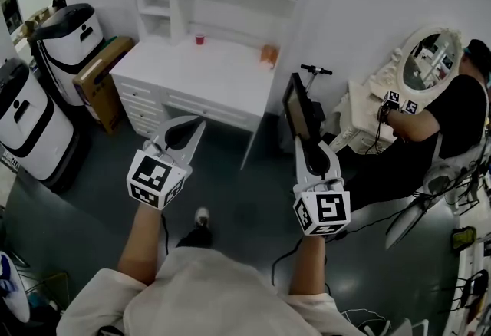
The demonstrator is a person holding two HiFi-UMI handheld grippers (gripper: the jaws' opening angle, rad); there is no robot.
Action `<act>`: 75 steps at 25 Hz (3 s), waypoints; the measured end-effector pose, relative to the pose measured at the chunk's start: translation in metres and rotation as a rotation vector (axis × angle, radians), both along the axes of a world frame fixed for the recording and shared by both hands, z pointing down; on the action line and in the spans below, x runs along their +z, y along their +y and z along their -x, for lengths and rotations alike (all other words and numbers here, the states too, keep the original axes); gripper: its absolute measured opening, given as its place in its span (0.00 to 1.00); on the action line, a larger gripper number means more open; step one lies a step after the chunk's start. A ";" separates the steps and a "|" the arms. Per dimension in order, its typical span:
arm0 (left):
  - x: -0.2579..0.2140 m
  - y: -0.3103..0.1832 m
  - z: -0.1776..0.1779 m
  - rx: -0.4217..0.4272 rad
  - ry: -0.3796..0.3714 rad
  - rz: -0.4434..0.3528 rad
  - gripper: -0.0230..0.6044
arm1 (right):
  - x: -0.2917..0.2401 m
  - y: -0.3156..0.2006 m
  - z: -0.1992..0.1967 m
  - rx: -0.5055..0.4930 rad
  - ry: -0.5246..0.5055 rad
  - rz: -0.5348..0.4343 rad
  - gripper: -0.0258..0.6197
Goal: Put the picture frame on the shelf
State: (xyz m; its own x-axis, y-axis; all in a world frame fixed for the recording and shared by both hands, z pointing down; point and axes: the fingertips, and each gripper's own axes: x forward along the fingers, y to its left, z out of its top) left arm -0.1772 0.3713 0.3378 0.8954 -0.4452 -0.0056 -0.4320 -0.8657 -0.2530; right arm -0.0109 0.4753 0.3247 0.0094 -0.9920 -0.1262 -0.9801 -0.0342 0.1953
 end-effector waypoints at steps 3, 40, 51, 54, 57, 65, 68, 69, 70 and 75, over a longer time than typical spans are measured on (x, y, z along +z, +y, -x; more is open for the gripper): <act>0.002 -0.008 -0.006 -0.005 -0.002 0.000 0.04 | 0.002 -0.010 -0.004 -0.011 0.006 0.004 0.12; 0.011 -0.194 -0.077 0.009 -0.022 0.036 0.04 | 0.010 -0.192 -0.075 0.023 -0.001 0.028 0.12; 0.013 -0.254 -0.101 0.022 -0.006 0.063 0.04 | 0.002 -0.250 -0.095 0.042 0.040 0.048 0.13; 0.014 -0.270 -0.107 0.030 -0.008 0.068 0.04 | 0.001 -0.266 -0.101 0.049 0.046 0.055 0.13; 0.012 -0.285 -0.112 0.037 -0.007 0.073 0.04 | -0.002 -0.282 -0.105 0.052 0.049 0.061 0.13; 0.008 -0.343 -0.115 -0.006 -0.035 0.044 0.04 | -0.006 -0.336 -0.118 0.049 0.057 0.073 0.13; 0.010 -0.361 -0.117 -0.004 -0.030 0.045 0.04 | -0.005 -0.355 -0.120 0.050 0.073 0.073 0.12; 0.010 -0.366 -0.118 -0.001 -0.028 0.045 0.04 | -0.005 -0.361 -0.121 0.051 0.078 0.072 0.13; 0.010 -0.372 -0.118 0.002 -0.027 0.044 0.04 | -0.006 -0.368 -0.122 0.052 0.082 0.069 0.13; 0.009 -0.398 -0.122 0.010 -0.020 0.047 0.04 | -0.016 -0.397 -0.129 0.062 0.098 0.054 0.13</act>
